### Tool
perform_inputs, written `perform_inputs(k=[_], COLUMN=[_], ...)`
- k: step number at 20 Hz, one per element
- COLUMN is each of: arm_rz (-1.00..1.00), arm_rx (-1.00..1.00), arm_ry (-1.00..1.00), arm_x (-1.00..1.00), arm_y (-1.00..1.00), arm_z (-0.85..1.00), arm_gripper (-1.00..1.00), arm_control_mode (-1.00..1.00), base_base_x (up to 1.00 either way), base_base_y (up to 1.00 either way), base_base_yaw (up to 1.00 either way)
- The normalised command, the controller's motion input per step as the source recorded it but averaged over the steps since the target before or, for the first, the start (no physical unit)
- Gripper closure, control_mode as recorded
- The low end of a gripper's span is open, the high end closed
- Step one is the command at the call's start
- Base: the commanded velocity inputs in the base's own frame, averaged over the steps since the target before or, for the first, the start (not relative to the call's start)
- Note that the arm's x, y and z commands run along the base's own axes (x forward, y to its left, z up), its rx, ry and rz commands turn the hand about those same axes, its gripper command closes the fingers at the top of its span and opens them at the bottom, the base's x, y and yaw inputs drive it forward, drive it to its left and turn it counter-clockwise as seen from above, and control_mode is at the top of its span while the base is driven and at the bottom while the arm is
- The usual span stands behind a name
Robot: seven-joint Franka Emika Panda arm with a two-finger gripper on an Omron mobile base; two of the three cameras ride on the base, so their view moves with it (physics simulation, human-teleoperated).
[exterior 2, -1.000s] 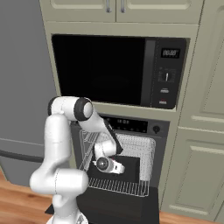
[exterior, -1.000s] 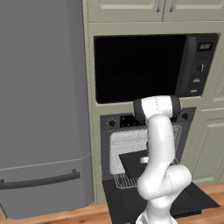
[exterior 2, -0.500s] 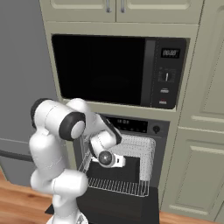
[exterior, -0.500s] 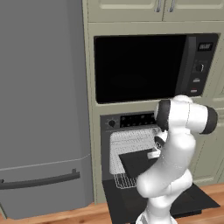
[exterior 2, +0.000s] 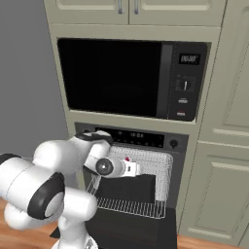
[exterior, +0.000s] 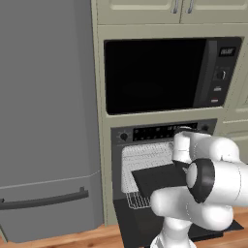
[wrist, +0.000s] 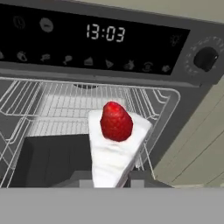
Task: Take the baked cake out of the oven and place it on the plate for cooling. Then close the oven door.
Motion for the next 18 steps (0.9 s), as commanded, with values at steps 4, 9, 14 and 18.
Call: perform_inputs(k=[4, 9, 14, 18], arm_rz=[0.0, 0.0, 0.02, 0.05], arm_rx=[0.01, 0.07, 0.1, 0.11], arm_ry=[0.13, 0.17, 0.16, 0.12], arm_x=[-0.12, -0.03, -0.12, -0.36], arm_y=[-0.35, -0.48, -0.63, -0.61], arm_z=[1.0, 0.96, 0.96, 0.95], arm_gripper=[1.0, 1.0, 1.0, 1.0], arm_control_mode=[-1.0, -1.0, -1.0, -1.0], base_base_x=[0.0, 0.0, 0.0, 0.0], base_base_y=[0.0, 0.0, 0.0, 0.0], base_base_yaw=[0.0, 0.0, 0.0, 0.0])
